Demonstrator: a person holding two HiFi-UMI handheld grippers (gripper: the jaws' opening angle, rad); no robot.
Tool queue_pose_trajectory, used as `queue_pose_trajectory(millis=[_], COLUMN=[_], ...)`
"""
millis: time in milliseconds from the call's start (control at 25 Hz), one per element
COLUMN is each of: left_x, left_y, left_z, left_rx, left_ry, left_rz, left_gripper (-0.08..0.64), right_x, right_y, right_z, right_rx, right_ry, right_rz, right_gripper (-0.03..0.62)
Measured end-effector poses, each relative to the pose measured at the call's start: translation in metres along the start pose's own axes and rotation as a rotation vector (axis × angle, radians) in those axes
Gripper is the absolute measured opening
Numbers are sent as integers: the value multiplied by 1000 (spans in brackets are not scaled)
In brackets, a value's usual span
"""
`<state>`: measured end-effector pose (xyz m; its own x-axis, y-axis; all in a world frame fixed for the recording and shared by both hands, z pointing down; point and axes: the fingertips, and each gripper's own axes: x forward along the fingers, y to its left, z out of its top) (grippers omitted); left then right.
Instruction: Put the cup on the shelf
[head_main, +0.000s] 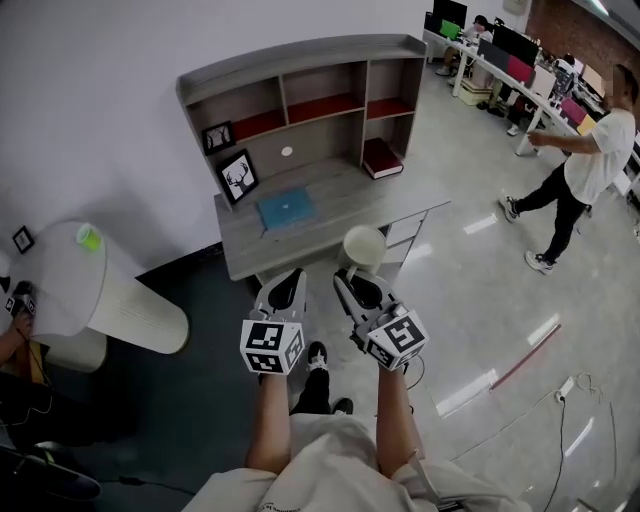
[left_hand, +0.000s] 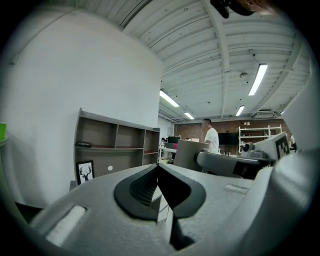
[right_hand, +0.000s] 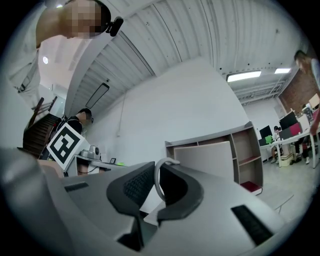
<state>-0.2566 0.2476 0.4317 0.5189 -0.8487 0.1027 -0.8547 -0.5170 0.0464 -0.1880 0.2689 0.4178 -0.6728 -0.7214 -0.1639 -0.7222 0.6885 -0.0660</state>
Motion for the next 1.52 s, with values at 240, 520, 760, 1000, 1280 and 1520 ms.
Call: queue_pose_trajectory(millis=[240,520,760,1000,1280,1520], left_x=[42,93,135,176,220,252], left_y=[3,6,18,29,61,78], left_z=[4,22,40,46,52,56], left_rx=[-1,5,25,37,70,82], left_ry=[7,6,6,15,29,26], left_rz=[-32,-59,-90,-133,-170,-210], left_gripper=[9,9,9,9,9,9], right_x=[14,34,59,86,128,155], right_y=[-37,-83,-120,-147,-182,-200], right_z=[6,17,25,25,21,15], right_rx=[-17,-27,-27,-41,-30,-49], right_ry=[9,14,5,16,10,18], right_rz=[-29,-48,-72,-87,-119,-129], right_gripper=[40,40,40,40,40,40])
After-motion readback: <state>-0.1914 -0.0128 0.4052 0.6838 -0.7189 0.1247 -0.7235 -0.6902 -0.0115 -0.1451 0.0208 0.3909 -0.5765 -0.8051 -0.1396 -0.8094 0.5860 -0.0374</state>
